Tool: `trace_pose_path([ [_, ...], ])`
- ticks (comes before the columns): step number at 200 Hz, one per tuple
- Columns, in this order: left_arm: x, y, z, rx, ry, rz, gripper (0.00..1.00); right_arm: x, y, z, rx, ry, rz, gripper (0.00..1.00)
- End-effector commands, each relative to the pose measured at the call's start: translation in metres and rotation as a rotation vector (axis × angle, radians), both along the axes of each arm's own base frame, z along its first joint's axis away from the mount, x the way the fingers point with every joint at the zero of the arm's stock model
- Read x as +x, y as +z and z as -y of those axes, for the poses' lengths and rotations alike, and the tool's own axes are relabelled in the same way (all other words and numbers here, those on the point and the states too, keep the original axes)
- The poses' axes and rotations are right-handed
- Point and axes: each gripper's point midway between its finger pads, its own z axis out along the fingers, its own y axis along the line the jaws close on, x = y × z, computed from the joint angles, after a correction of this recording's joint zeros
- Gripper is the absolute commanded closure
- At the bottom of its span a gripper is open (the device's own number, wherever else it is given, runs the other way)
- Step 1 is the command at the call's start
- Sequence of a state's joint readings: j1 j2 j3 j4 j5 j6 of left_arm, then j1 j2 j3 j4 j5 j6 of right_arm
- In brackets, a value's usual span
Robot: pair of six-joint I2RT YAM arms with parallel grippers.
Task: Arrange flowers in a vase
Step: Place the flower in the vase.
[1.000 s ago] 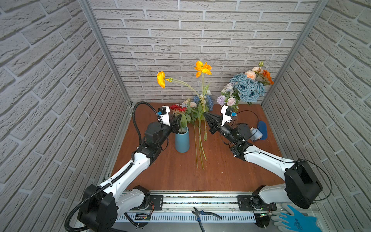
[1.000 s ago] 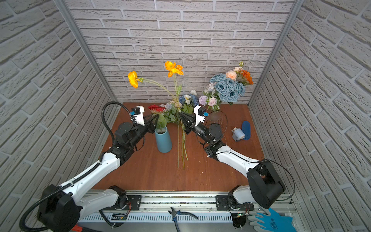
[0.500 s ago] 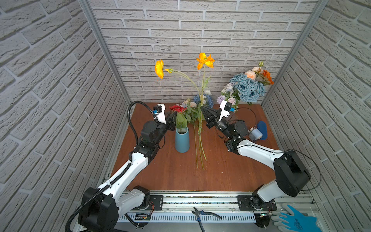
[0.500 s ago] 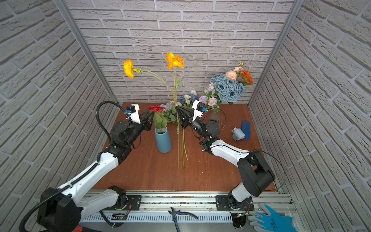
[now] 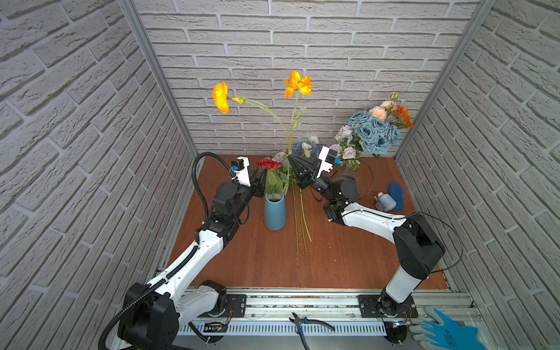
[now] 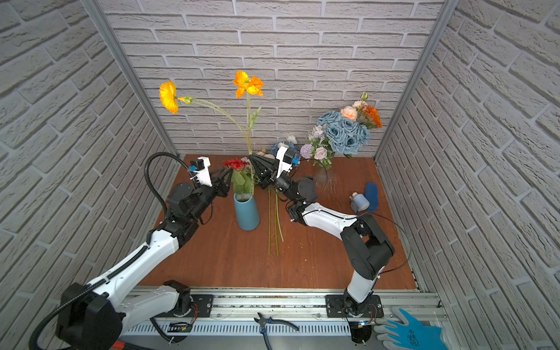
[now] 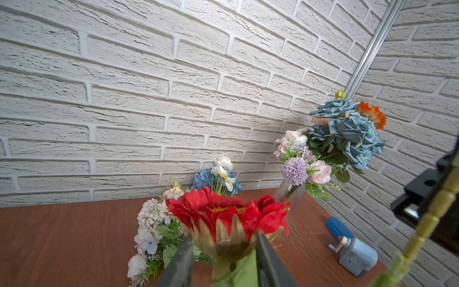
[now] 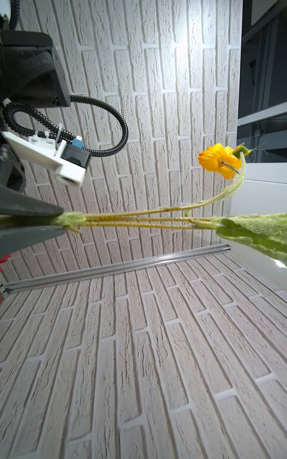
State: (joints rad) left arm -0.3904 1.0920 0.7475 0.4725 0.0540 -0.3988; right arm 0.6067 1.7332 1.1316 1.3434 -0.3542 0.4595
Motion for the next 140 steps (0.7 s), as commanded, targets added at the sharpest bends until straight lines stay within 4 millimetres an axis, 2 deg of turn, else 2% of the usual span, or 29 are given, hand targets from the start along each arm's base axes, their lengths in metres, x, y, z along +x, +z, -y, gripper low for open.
trace_pose_path([
  [1, -0.004, 0.013, -0.005, -0.032, 0.002, 0.054, 0.58, -0.013, 0.027, 0.004, 0.054, 0.005, 0.090, 0.94],
  [88, -0.004, 0.011, -0.006, -0.036, 0.003, 0.047, 0.58, 0.008, -0.029, -0.025, -0.016, 0.009, 0.000, 0.94],
  [140, -0.006, 0.011, -0.008, -0.040, 0.005, 0.048, 0.58, 0.006, -0.061, -0.029, -0.059, -0.003, -0.059, 0.94],
])
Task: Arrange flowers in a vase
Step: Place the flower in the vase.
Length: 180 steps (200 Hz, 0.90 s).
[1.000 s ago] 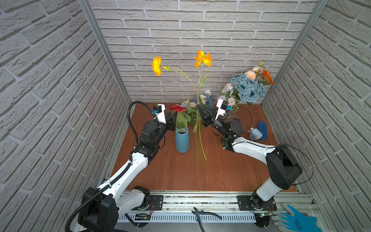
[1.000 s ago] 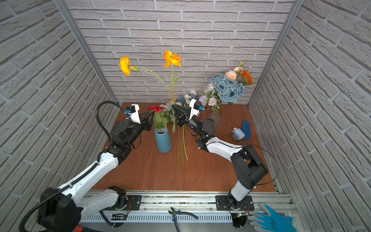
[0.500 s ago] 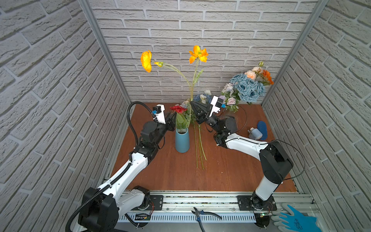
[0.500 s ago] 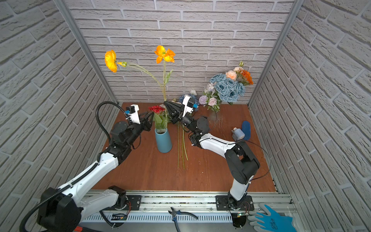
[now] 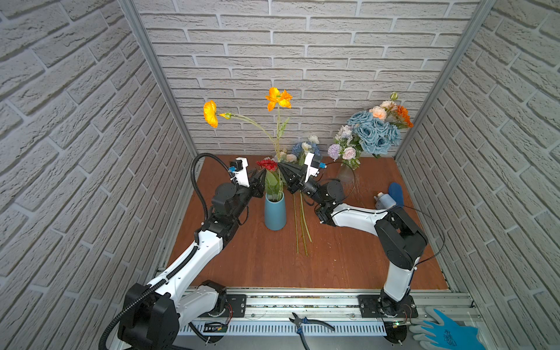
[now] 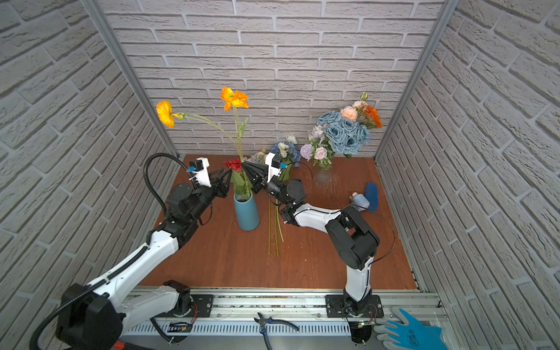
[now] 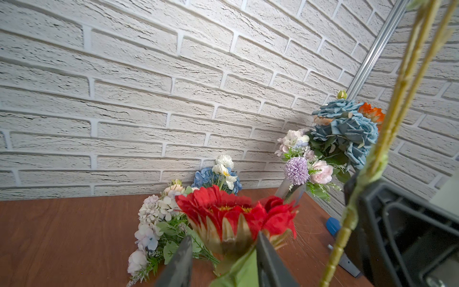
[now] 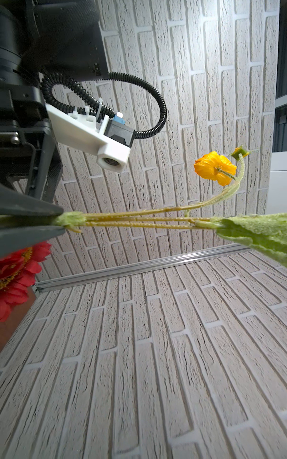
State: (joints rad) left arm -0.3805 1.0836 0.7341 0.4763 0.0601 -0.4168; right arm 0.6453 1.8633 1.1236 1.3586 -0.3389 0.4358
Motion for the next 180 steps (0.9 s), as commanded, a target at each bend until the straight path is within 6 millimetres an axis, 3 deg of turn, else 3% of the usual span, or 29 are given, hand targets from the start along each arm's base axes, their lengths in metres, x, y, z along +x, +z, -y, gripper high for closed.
trace_pose_path([
  [1, -0.005, 0.014, -0.004, -0.025, 0.002, 0.057, 0.58, -0.011, 0.001, 0.004, 0.014, -0.018, 0.027, 0.94],
  [81, -0.003, 0.012, -0.003, -0.032, -0.004, 0.046, 0.58, -0.022, -0.041, 0.009, -0.057, -0.053, -0.042, 0.91],
  [123, -0.004, 0.011, -0.003, -0.032, -0.006, 0.041, 0.58, -0.030, -0.042, 0.016, -0.061, -0.067, -0.044, 0.72],
  [180, -0.005, 0.012, -0.004, -0.035, -0.004, 0.041, 0.57, -0.045, -0.041, 0.042, -0.072, -0.139, -0.034, 0.66],
])
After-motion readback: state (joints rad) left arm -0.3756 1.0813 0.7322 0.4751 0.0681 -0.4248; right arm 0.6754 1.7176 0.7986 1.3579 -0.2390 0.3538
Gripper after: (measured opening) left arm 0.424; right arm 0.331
